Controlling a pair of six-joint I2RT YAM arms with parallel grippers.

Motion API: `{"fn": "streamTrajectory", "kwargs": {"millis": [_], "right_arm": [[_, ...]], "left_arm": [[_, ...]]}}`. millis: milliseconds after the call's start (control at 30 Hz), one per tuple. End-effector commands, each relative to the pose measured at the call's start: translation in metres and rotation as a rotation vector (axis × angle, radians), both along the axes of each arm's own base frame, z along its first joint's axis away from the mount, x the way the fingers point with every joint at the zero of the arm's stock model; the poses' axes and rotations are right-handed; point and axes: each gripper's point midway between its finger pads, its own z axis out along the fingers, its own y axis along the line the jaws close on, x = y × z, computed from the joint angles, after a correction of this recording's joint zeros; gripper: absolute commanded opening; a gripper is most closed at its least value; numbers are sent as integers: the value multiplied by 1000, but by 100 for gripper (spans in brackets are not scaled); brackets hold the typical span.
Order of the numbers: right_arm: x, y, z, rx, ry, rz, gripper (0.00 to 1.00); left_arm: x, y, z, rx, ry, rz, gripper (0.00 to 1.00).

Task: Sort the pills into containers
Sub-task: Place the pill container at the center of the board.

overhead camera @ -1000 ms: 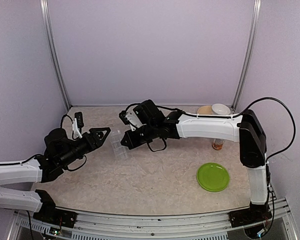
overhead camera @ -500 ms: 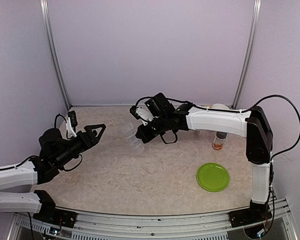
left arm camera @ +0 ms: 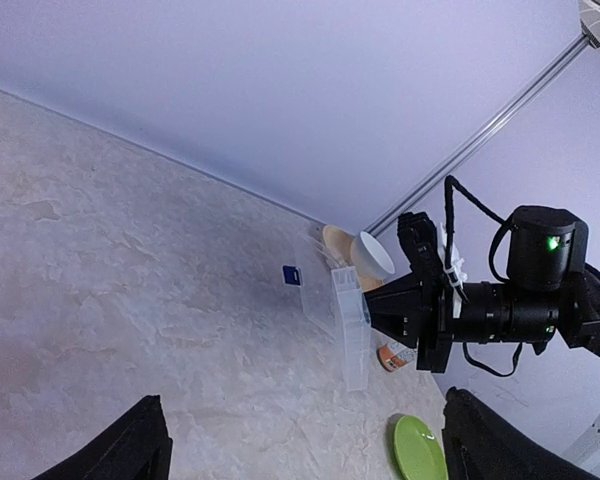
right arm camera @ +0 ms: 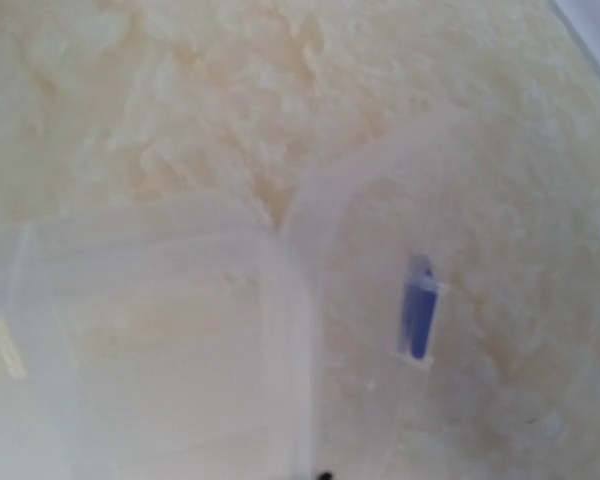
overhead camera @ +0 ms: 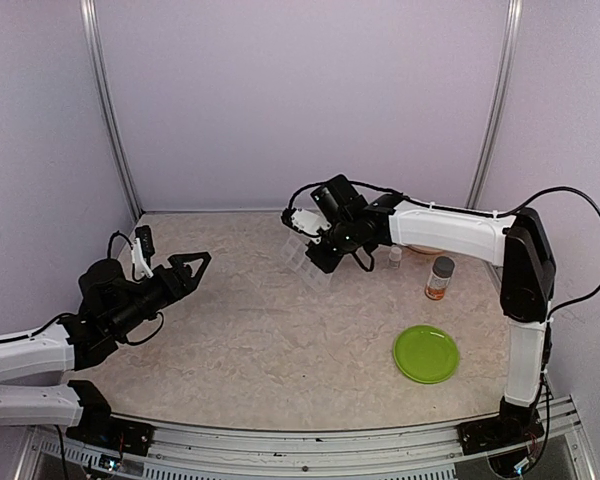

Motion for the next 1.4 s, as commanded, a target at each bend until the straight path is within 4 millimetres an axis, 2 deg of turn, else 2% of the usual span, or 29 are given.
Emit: {"fn": "streamTrajectory", "kwargs": {"millis": [0,233,367,467,767,867,900,1000,1133,1267,1367], "right_arm": [[-2,-7,-15,-161,-64,130,0],[-5,-8,-70,-334,-32,215,0],[-11,1,-92,-388,-43,263,0],[-15,10,-103,-418,-58,298,0],[-21,30,-117,-445,-71,350,0],[-21,32,-118,-445,-71,348,0],[-21,32,-117,-445,-73,345,3],[-20,32,-115,-443,-73,339,21],[-19,33,-104,-431,-87,334,34],[-18,33,-85,-404,-109,315,43],[-16,31,-60,-364,-156,278,57]], "left_arm": [[2,4,-6,23,3,17,92],[4,2,-8,29,9,12,93],[4,3,-9,31,11,16,93],[5,3,-8,29,9,18,94],[6,3,-5,26,7,16,95],[6,2,-6,25,9,15,95],[6,2,-6,25,10,14,95],[6,2,-9,25,16,13,95],[5,1,-10,20,16,9,95],[5,1,-10,17,18,7,95],[4,0,-11,18,18,5,96]]}}
